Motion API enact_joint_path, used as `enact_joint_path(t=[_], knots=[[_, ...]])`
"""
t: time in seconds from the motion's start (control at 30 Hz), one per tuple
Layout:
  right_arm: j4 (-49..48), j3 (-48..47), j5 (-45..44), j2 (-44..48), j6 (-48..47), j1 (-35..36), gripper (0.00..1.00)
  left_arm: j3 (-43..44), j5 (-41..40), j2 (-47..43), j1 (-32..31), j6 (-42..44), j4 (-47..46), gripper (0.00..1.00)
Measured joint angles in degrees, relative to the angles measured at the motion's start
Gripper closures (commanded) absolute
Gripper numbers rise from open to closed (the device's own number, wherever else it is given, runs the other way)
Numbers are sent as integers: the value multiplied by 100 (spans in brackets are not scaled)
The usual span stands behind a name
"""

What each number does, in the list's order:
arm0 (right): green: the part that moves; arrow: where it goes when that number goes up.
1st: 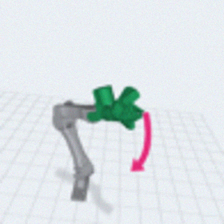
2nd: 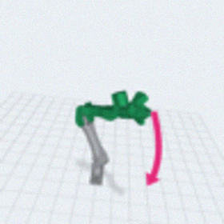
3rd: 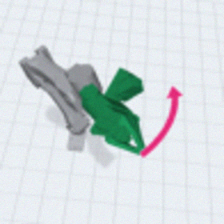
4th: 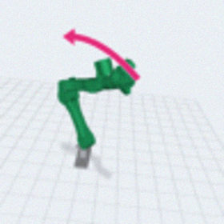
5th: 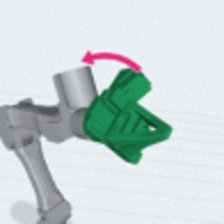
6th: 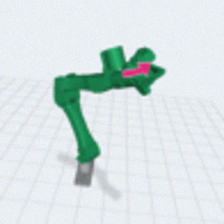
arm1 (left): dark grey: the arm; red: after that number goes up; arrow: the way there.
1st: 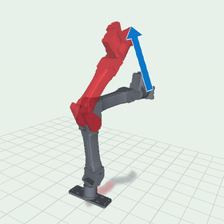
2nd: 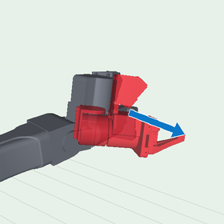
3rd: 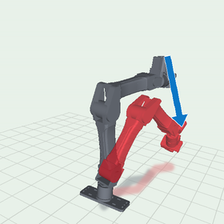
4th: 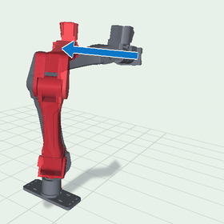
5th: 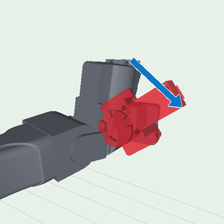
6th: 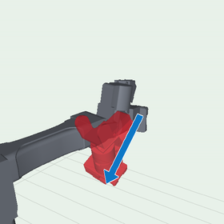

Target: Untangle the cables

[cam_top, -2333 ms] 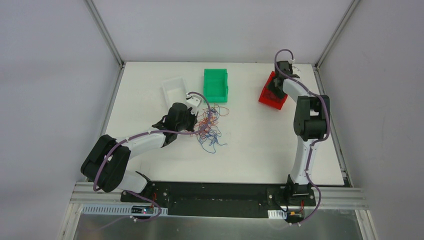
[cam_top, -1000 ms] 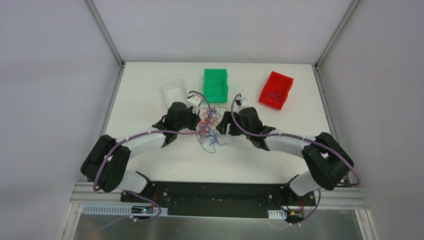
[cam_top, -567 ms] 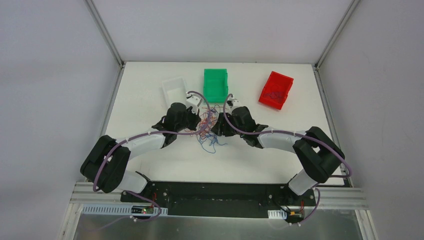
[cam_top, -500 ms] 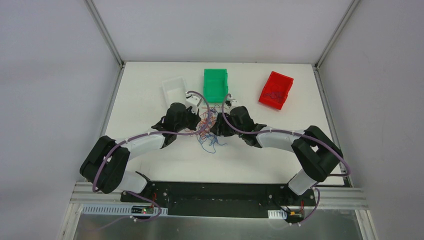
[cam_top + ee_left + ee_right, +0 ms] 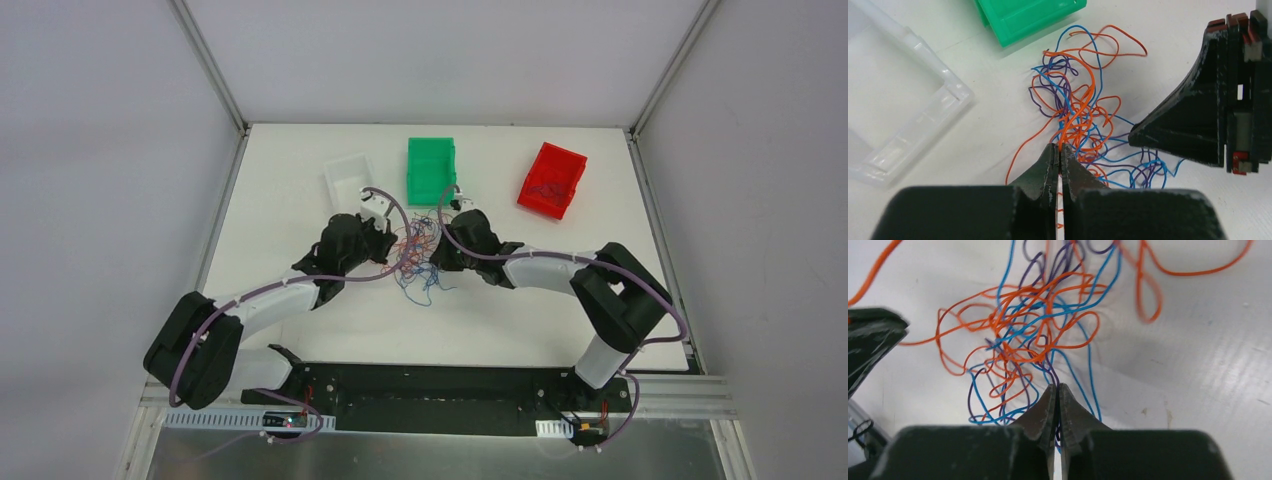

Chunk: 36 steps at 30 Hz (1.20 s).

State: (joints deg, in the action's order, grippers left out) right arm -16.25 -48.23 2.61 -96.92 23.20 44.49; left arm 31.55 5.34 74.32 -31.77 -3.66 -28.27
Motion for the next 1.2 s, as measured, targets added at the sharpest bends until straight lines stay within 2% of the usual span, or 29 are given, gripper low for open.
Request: enact_joint_path(t=[0.1,0.33,0.6,0.9,0.97,1.0,1.07,1.1,1.13,1.2], knots=[[264,-109,-573,0,85,2,98,-205,-173,-293,0,2,-87,100],[890,-92,-2022,133,605,-328,100,-776,-1143,-1047,0,-63,-476,100],[1093,426,-2922,758,1202,-857,100,-903,-2992,-1298,2,-876,-579,100],[984,988,-3755,1497,1681,-835,100,-999,-4247,-1550,0,-1552,-514,100],[925,1126,-3956,1674,1725,-835,90,-999,-4253,-1554,0,-1578,-538,100],[898,1169,-3967,1751,1681,-835,78,-1003,-4148,-1552,0,-1578,-557,100],[704,1228,-3775,1858,1443,-835,46,-1019,-3639,-1552,11,-1493,-625,100],[564,1259,-3622,1897,1366,-837,37,-1019,-3244,-1550,37,-1414,-629,100],[247,1364,-3318,1965,1115,-833,33,-1003,-2736,-1539,39,-1309,-601,100],[-219,1589,-2848,2083,833,-798,33,-905,-1873,-1443,37,-1137,-505,100]])
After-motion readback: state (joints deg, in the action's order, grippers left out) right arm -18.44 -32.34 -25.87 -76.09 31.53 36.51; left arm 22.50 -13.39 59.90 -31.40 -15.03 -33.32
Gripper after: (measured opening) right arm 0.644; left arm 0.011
